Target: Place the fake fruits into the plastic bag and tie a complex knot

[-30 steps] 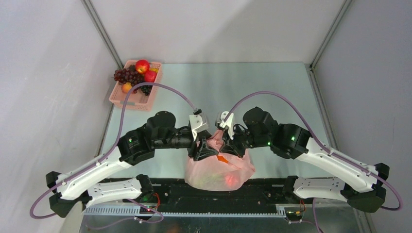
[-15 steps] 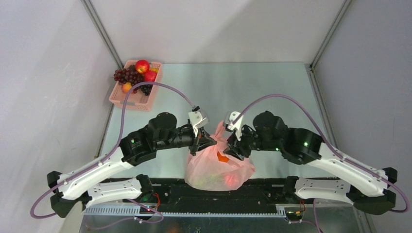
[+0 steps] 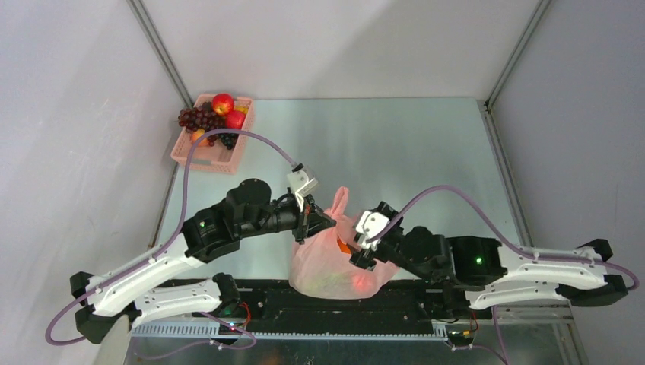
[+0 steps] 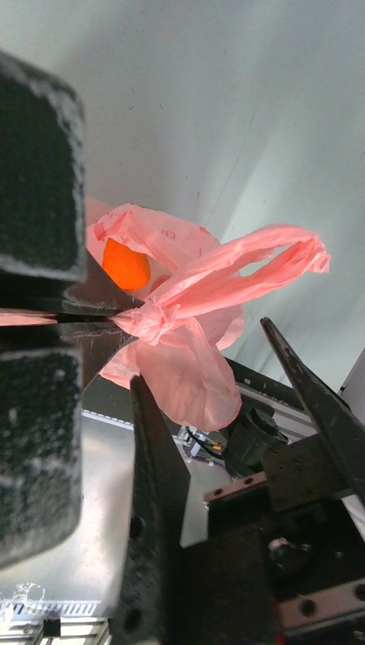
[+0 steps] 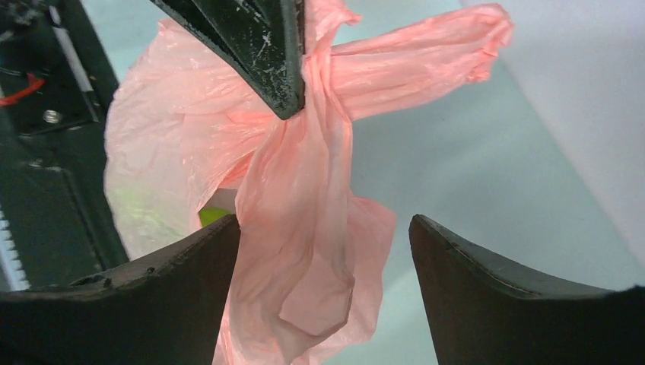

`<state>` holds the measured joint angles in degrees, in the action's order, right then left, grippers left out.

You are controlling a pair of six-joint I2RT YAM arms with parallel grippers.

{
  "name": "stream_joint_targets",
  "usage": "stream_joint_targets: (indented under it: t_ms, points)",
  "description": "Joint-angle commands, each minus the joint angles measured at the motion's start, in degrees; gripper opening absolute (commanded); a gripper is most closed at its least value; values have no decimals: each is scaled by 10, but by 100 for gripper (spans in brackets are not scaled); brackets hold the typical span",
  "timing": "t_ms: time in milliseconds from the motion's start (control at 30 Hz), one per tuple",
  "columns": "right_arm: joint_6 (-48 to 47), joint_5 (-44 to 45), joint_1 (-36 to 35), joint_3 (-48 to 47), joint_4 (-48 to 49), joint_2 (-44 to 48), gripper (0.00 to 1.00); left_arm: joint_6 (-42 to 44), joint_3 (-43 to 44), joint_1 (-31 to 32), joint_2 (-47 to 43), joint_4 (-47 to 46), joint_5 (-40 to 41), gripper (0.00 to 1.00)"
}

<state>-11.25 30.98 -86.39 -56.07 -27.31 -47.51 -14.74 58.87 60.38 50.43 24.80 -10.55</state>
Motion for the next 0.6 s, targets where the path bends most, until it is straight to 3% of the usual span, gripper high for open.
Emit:
stream_joint_targets:
  t_ms: [0, 567]
  points:
    - [-47, 129, -36, 12, 82, -18, 87, -11, 13, 0, -5, 4, 9, 0]
    - [-35, 142, -83, 19, 101, -34, 88, 11, 26, 0, 1, 33, 44, 0]
